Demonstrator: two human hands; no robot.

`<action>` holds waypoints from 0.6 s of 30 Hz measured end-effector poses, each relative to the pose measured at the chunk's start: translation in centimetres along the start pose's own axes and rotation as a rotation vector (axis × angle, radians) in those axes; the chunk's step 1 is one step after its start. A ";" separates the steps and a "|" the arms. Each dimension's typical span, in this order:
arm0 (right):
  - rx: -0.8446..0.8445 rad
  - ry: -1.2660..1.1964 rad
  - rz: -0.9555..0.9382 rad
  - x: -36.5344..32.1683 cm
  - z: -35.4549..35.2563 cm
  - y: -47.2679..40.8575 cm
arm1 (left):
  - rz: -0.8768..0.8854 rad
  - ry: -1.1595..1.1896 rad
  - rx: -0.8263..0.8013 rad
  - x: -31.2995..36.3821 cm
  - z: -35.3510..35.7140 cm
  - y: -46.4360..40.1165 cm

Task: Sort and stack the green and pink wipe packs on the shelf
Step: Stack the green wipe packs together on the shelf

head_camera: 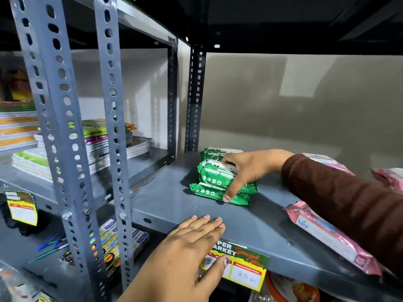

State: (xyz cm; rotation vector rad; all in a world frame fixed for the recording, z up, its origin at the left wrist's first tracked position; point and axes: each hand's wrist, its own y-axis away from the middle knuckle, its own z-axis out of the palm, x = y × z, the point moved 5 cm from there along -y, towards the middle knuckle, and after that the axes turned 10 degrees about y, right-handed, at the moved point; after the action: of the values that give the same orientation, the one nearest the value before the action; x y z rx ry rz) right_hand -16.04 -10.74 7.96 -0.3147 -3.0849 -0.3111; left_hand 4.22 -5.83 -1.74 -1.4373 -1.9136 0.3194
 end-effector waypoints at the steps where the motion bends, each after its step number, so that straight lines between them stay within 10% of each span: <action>1: -0.023 -0.013 -0.005 0.0 0.4 0.0 | 0.002 -0.001 0.001 0.0 0.0 0.0; 18: -0.018 -0.073 -0.083 -2.1 0.8 0.3 | -0.002 -0.003 0.000 0.3 -0.3 0.0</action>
State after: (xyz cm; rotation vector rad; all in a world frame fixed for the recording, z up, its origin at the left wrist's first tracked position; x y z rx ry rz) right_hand -13.93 -10.74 7.18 -0.2027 -3.1748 -0.3377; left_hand 4.35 -5.64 -1.39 -1.4350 -1.9177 0.3211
